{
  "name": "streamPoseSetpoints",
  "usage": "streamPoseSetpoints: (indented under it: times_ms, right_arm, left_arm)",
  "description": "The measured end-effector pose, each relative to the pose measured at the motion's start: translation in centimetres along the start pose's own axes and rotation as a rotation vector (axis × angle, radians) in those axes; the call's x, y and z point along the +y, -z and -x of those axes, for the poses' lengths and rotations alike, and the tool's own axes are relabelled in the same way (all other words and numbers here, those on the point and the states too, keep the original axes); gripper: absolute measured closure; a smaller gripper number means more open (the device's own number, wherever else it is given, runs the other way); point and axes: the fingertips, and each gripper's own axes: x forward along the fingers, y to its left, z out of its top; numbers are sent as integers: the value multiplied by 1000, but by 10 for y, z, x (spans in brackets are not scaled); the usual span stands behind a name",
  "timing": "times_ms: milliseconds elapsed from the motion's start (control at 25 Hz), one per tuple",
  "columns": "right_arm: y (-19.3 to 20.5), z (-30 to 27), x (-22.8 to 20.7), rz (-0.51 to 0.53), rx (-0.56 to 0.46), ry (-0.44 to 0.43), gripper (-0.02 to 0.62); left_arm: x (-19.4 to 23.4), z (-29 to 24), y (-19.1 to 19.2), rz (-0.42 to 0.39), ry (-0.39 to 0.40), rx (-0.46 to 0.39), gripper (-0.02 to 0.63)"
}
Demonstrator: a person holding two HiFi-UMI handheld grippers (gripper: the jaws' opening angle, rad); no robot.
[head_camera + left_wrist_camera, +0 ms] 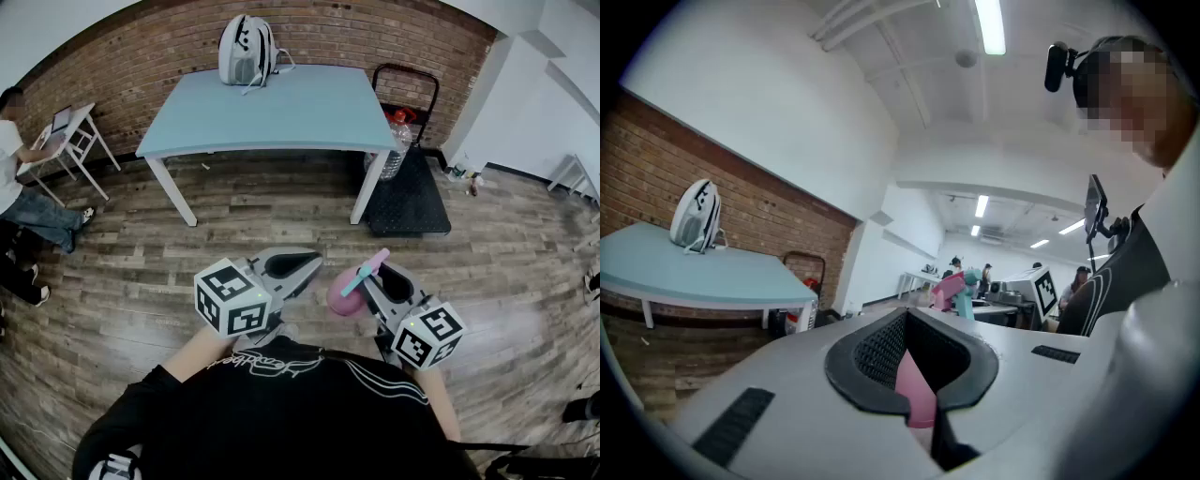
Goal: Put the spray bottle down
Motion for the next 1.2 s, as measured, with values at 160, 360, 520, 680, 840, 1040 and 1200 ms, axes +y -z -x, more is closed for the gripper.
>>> streamPoseSetpoints:
  times_ms: [160, 360, 520, 680, 840, 1040, 1200]
  right_arm:
    - [4, 6, -3, -1, -3, 2, 462]
    - [2, 12, -7, -23, -32, 7, 462]
    - [3, 12, -11, 13, -36, 30, 462]
    - [0, 9, -21, 24, -44, 52, 462]
    - [-3, -5, -40, 22, -33, 62, 462]
    - [-6, -43, -62, 32, -20, 39, 462]
    - [-11, -93, -92, 26, -13, 9, 462]
  left_arm:
    - [-7, -5, 2, -2, 3, 9, 598]
    - [-12, -7, 3, -9, 2, 22, 598]
    - [-12, -9, 3, -8, 13, 23, 598]
    - [-7, -16, -1, -15, 26, 13, 598]
    - [8, -30, -5, -9, 31, 5, 598]
    - [49, -44, -8, 8, 27, -7, 598]
    - [106, -62, -14, 36, 15, -6, 598]
